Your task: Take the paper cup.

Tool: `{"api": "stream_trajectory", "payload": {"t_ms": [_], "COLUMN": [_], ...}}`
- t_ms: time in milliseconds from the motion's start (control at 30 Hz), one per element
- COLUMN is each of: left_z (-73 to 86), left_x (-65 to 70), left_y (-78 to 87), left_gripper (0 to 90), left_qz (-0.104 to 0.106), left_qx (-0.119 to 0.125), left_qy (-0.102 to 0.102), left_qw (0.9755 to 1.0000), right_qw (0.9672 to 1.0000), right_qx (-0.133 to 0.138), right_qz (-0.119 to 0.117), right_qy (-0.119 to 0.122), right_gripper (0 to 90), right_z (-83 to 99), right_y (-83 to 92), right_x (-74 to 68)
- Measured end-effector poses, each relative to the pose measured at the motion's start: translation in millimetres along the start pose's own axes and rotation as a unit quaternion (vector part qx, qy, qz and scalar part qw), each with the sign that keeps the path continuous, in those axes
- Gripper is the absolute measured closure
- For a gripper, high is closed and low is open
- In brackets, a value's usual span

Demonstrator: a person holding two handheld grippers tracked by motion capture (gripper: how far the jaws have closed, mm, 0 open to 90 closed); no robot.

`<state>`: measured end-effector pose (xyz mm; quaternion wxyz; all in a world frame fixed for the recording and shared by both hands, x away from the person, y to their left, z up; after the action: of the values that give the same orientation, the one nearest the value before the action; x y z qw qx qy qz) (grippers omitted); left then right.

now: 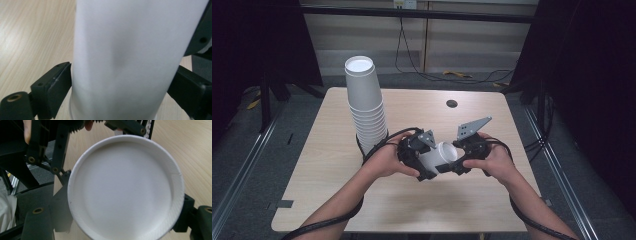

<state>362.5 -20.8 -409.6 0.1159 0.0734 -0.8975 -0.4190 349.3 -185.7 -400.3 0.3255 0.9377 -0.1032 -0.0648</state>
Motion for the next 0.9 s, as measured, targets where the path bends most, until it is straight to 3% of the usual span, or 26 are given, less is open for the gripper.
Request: {"api": "stream_trajectory", "payload": {"t_ms": [167,500,900], "left_z": [3.7,14.6,25.4], "left_x": [-1.8,-7.8,-10.3], "left_y": [2.5,3.1,-2.4], "left_gripper": [9.4,10.1,10.4], "left_qz": [-0.001,-0.002,-0.001], "left_qx": [0.003,0.021,0.033], "left_qy": [0.002,0.027,0.043], "left_qw": [1.0000,0.9994,0.9985], "right_qw": [1.0000,0.9999,0.9994], "right_qx": [0.000,-0.004,0.014], "right_qz": [0.004,0.014,0.020], "right_qy": [0.000,-0.009,-0.023], "right_gripper": [23.7,23.5,23.3], "right_z": [4.4,17.0,22.3], "right_y": [1.5,12.0,22.9], "right_x": [1.6,4.3,7.2]}}
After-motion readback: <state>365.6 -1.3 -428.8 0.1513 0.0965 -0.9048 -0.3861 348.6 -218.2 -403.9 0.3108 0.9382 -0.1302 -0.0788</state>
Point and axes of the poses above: each handheld gripper's, and its own axes: y roughly backward along the jaws, z roughly out of its underside, x roughly to its right, the point moved 3 cm from there along -y, roughly forward along the jaws, and after that the axes turned 9 degrees about y, right-handed, at the moved point
